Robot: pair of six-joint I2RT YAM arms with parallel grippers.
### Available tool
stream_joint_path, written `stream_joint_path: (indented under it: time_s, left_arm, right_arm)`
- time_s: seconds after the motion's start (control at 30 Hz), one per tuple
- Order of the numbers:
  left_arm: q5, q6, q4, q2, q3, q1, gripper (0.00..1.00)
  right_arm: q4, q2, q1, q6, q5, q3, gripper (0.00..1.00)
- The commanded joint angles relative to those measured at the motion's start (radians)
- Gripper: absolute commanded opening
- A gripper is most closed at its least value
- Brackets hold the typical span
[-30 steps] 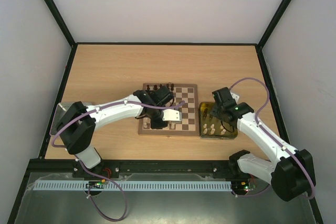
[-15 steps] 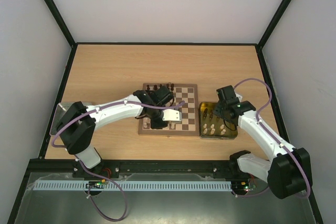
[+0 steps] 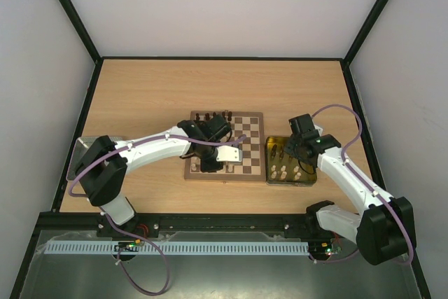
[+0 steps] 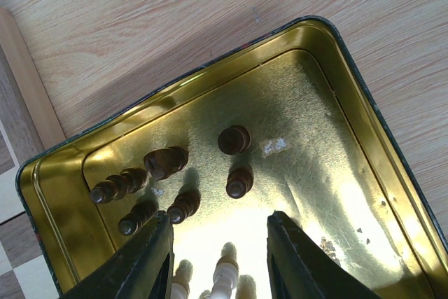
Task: Set up the chess pieces on the board
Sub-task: Adjust the chess piece on the chessboard, then pick up the chess piece from the storage box.
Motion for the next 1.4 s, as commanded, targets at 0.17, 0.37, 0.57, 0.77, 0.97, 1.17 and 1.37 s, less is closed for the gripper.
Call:
stream_joint_path:
  time_s: [0.17, 0.37, 0.57, 0.77, 0.97, 1.17, 1.37]
  left_arm:
    - [-0.014, 0.011, -0.059, -0.023, 0.009, 0.007, 0.04]
    - [-0.009, 0.005, -0.056, -0.018, 0.012, 0.008, 0.06]
    - [-0.027, -0.005, -0.030, -0.019, -0.006, 0.008, 0.26]
    - [-0.032, -0.011, -0.017, -0.025, -0.004, 0.009, 0.42]
    - [-0.015, -0.012, -0.025, -0.040, 0.013, 0.011, 0.42]
    - [-0.010, -0.010, -0.032, -0.063, 0.029, 0.024, 0.44]
    - [0.022, 0.001, -0.036, -0.089, 0.036, 0.081, 0.48]
  right_arm:
    - [-0.007, 0.005, -0.007, -0.011, 0.011, 0.018, 0.35]
    - [-0.009, 0.004, -0.006, -0.011, 0.011, 0.018, 0.35]
    - [-0.009, 0.003, -0.007, -0.010, 0.009, 0.019, 0.35]
    - [-0.006, 0.004, -0.008, -0.012, 0.008, 0.019, 0.35]
    - [-0.005, 0.004, -0.007, -0.011, 0.011, 0.017, 0.35]
    - [0.007, 0.019, -0.044, -0.021, -0.006, 0.013, 0.34]
    - [0.041, 0.062, -0.122, -0.052, -0.072, 0.006, 0.31]
